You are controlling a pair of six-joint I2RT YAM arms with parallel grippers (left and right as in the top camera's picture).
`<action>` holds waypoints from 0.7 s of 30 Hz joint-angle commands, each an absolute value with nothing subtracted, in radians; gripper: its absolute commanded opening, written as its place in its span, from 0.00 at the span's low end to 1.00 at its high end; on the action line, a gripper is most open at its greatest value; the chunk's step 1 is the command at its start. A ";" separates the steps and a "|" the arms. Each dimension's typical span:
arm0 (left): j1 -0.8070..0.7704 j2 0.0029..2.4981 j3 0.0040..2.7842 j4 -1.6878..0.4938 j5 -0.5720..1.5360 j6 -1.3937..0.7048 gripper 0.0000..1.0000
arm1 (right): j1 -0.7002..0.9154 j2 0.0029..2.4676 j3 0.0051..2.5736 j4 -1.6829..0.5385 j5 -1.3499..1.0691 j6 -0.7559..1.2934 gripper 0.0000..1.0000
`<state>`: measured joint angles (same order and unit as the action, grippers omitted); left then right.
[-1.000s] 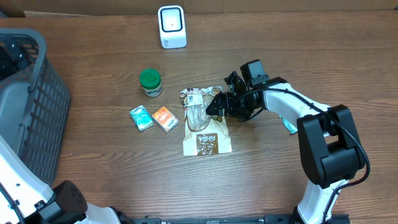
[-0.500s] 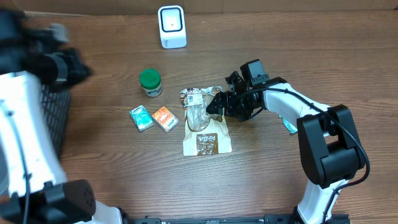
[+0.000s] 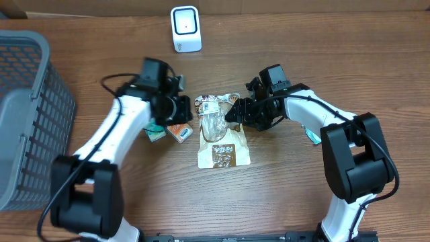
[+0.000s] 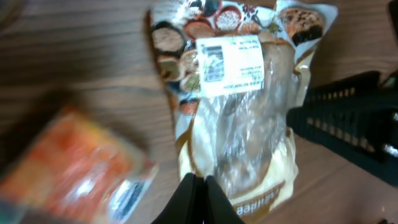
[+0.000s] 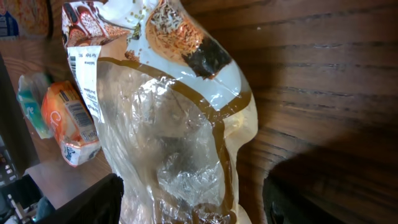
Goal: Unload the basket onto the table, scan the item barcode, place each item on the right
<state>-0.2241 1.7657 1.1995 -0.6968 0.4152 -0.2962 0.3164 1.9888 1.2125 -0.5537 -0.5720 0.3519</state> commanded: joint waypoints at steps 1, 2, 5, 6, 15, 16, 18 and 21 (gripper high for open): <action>-0.257 1.843 1.190 -0.631 0.421 -0.357 0.04 | 0.319 2.010 1.203 -0.554 -0.551 0.367 0.70; -0.262 1.858 1.190 -0.618 0.423 -0.364 0.04 | 0.319 2.010 1.203 -0.555 -0.551 0.367 0.69; -0.264 1.885 1.189 -0.586 0.445 -0.371 0.04 | 0.319 2.010 1.203 -0.559 -0.551 0.370 0.69; -0.264 1.886 1.189 -0.580 0.446 -0.371 0.04 | 0.319 2.010 1.203 -0.559 -0.551 0.372 0.69; -0.266 1.933 1.187 -0.550 0.490 -0.371 0.04 | 0.319 2.011 1.179 -0.545 -0.524 0.416 0.65; -0.264 1.942 1.187 -0.544 0.508 -0.371 0.04 | 0.319 2.013 1.176 -0.539 -0.525 0.425 0.65; -0.258 1.955 1.187 -0.530 0.547 -0.371 0.04 | 0.319 2.013 1.162 -0.517 -0.525 0.453 0.64; -0.255 1.965 1.187 -0.515 0.569 -0.375 0.04 | 0.319 2.013 1.131 -0.475 -0.527 0.510 0.61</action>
<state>-0.2611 1.9476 1.1912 -0.5240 0.5076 -0.3653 0.3164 1.9888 1.1824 -0.4885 -0.5701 0.4450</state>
